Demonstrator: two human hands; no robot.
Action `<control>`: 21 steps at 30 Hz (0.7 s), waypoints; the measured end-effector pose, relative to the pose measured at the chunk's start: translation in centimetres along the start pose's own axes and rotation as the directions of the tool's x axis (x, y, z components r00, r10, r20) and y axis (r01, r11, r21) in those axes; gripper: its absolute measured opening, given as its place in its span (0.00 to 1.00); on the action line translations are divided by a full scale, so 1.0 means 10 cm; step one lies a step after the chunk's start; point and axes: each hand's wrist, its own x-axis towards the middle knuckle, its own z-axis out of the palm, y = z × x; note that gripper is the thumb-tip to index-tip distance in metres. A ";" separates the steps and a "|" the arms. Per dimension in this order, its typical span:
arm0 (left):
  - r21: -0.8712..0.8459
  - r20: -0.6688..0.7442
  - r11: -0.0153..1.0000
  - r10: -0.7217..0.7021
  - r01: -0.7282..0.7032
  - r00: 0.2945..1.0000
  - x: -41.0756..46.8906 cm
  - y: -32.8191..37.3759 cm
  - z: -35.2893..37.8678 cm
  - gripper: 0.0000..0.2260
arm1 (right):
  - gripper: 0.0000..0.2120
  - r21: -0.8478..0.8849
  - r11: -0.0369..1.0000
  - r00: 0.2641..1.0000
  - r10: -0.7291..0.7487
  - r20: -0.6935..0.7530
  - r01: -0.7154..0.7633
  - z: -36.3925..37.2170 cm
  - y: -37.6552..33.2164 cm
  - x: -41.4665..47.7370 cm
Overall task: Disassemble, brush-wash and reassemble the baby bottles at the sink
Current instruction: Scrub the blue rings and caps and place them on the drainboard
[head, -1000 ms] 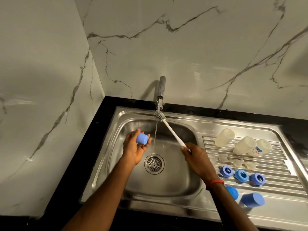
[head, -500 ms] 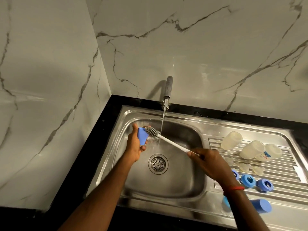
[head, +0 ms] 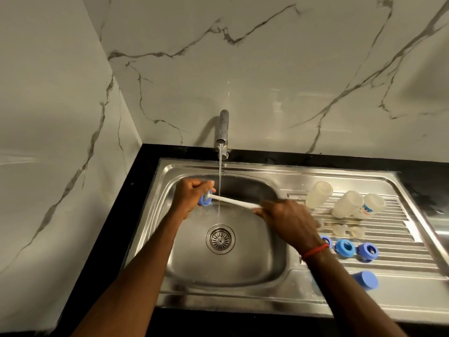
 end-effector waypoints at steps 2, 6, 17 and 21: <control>0.038 -0.091 0.999 0.038 -0.035 0.995 0.05 -0.01 -0.01 0.09 | 0.20 0.139 0.989 0.986 0.020 0.168 -0.044 0.06 -0.08 0.01; -0.057 -0.158 0.998 -0.033 0.024 0.987 0.03 -0.13 -0.05 0.11 | 0.29 0.271 0.962 0.970 -0.042 0.238 -0.024 0.00 0.08 0.08; 0.019 -0.140 0.999 0.029 -0.026 0.990 0.10 -0.18 -0.08 0.20 | 0.30 0.287 0.957 0.977 -0.033 0.213 -0.030 0.09 0.03 -0.04; -0.008 -0.079 0.999 0.039 -0.040 0.996 0.10 -0.11 0.02 0.11 | 0.31 0.239 0.964 0.985 0.086 0.150 -0.120 0.09 0.08 0.01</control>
